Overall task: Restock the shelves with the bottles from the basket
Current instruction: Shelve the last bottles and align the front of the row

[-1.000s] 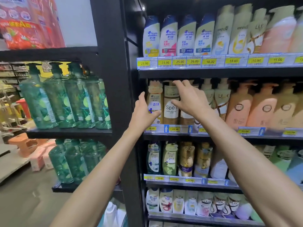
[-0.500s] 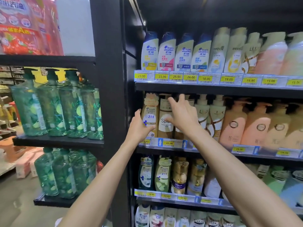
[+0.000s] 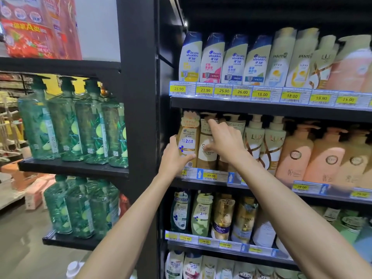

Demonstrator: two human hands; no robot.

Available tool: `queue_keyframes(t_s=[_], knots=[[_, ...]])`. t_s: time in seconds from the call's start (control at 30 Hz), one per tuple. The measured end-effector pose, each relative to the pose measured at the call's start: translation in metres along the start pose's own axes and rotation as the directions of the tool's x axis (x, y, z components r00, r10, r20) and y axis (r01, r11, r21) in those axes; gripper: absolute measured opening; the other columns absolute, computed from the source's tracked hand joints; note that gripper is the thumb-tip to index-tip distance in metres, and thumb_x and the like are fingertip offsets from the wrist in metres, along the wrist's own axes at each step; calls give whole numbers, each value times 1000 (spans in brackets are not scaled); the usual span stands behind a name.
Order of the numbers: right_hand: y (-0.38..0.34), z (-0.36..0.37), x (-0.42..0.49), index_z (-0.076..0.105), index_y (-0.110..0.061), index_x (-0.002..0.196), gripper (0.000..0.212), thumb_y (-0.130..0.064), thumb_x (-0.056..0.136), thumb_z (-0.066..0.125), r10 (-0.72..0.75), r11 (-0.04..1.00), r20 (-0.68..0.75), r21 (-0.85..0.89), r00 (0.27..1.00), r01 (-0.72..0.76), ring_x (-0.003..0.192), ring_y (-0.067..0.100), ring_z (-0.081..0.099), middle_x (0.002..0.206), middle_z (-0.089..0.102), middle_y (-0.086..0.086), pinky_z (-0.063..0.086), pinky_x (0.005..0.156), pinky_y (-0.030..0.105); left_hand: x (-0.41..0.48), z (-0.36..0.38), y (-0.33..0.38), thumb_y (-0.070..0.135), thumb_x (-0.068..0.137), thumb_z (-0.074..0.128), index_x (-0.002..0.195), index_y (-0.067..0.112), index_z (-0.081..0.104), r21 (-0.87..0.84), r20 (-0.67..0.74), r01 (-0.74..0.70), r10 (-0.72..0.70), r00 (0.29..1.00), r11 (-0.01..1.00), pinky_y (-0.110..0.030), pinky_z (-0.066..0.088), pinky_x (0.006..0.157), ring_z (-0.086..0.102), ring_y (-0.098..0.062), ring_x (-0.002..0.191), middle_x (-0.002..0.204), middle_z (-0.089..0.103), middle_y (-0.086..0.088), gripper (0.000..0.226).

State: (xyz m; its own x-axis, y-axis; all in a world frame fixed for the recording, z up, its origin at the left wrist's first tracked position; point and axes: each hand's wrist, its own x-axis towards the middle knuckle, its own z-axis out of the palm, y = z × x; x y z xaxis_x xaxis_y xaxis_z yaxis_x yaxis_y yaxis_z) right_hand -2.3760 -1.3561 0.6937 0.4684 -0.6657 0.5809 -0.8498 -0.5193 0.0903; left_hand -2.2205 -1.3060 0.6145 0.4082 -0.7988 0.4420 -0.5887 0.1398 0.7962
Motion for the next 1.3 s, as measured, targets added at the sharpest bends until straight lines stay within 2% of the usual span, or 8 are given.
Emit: queue_keyframes(t_s=[0.13,0.3,0.4,0.53,0.67,0.8,1.03,1.3], knots=[[2,-1,1,43,-17,115,66,-47,73,84,-9,1000,4,19,1000,9,89,31,62,102,63,9,36,63,35,0,2,-3,27,86,79,145,19,35,-27,-27,-7,6,1000,1000,-27,48,86,64,-15,107,126,64,-2,74],[8,1,-2,41,-18,126,74,-49,73,83,-32,999,-15,26,999,33,92,33,63,103,64,11,38,63,35,-3,4,-3,27,86,78,145,19,35,-18,-46,-24,23,999,1000,-37,53,95,63,-17,109,126,63,-2,73],[7,1,-2,41,-19,127,75,-48,73,83,-31,999,-22,33,999,32,89,32,63,100,64,10,39,62,35,-4,6,-3,28,88,77,145,19,35,7,-71,-38,38,997,999,-34,53,91,63,-16,108,127,62,-2,71],[8,1,-2,42,-18,127,75,-46,72,85,-30,998,-22,51,999,31,88,31,63,98,64,9,40,62,35,-2,8,-3,28,91,75,145,19,35,25,-69,-30,32,997,999,-37,54,93,63,-17,111,131,60,-2,68],[5,4,-2,44,-16,125,73,-39,72,87,-36,997,-51,67,998,40,88,32,64,93,62,9,40,62,35,0,7,-4,26,92,74,148,17,32,22,-52,-17,18,998,1000,-40,53,99,62,-18,116,134,59,-4,70],[3,7,0,44,-15,121,66,-35,74,86,-38,997,-72,71,997,43,89,36,65,98,64,13,43,62,37,1,7,-5,26,93,73,150,17,30,24,-47,-14,16,999,1000,-35,50,99,60,-17,118,136,58,-4,73],[3,6,-1,45,-14,111,60,-35,74,86,-28,997,-67,68,997,32,84,34,64,87,57,7,41,60,36,2,10,-8,27,93,73,152,16,28,52,-63,-30,33,997,998,-42,51,102,59,-19,120,140,55,-5,75],[-1,6,-2,44,-12,113,58,-33,77,84,-27,998,-58,63,998,31,89,37,65,97,63,13,40,63,36,7,12,-8,27,93,73,154,17,24,54,-61,-21,24,998,998,-41,49,103,56,-21,124,144,51,-6,79]])
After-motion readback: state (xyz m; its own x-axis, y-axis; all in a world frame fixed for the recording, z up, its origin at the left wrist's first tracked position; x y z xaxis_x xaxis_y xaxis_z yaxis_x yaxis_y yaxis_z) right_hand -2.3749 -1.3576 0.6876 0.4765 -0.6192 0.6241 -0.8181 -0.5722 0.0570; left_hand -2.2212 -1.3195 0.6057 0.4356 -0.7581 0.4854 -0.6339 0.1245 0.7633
